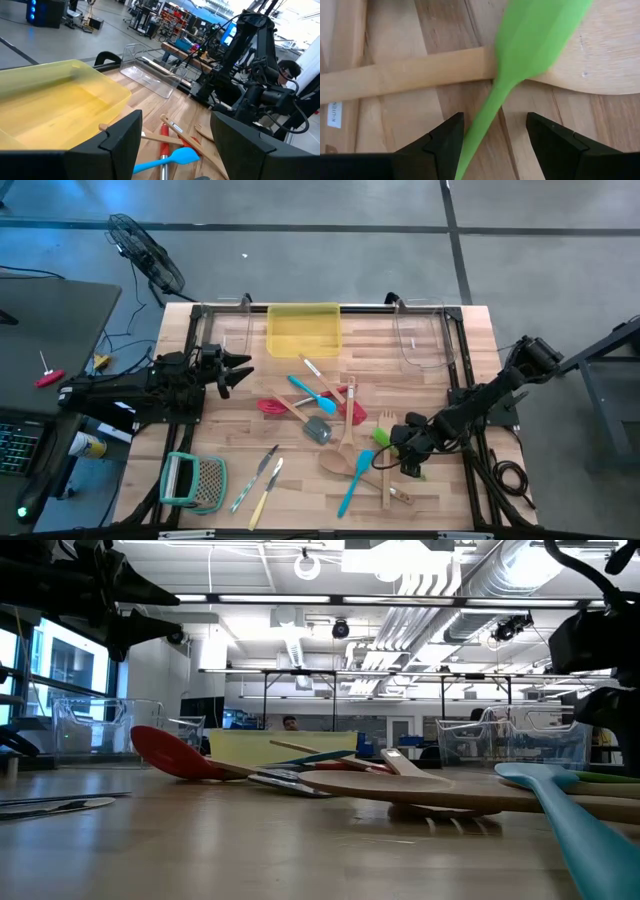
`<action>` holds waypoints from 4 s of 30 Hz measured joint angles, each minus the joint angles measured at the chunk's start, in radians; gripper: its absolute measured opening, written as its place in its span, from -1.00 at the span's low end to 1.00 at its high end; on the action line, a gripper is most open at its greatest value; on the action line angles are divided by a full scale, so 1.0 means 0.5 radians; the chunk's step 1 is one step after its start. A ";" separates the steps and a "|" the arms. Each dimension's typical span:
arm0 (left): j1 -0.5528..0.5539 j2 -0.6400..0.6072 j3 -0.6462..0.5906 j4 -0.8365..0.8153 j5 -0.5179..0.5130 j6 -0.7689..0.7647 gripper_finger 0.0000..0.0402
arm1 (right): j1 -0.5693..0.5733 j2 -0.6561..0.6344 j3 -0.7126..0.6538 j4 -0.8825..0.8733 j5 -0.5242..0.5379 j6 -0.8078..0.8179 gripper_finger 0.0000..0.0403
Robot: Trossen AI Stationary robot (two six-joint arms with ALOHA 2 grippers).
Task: Pick & Place Kitchen Items
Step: Put the green spatula into the yellow bin
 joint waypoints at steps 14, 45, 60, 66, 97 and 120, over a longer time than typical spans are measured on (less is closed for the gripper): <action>0.000 0.000 0.000 -0.001 0.002 0.000 0.16 | 0.000 0.046 0.002 0.003 0.013 -0.015 0.06; 0.000 0.001 0.000 -0.094 0.004 -0.040 0.16 | -0.002 0.054 -0.010 0.071 0.043 -0.056 -0.88; 0.000 0.000 0.000 -0.090 0.003 -0.043 0.16 | -0.001 0.007 0.003 0.091 0.031 -0.076 -0.89; 0.000 0.000 0.000 -0.089 0.002 -0.044 0.16 | 0.001 -0.030 0.103 0.051 0.040 -0.197 -0.89; 0.000 0.001 0.000 0.485 0.380 0.342 0.16 | -0.217 -0.036 0.545 0.517 0.542 -1.544 -0.89; -0.001 0.612 0.001 1.195 0.635 0.631 0.16 | -0.467 -0.037 0.545 1.125 0.471 -2.177 -0.88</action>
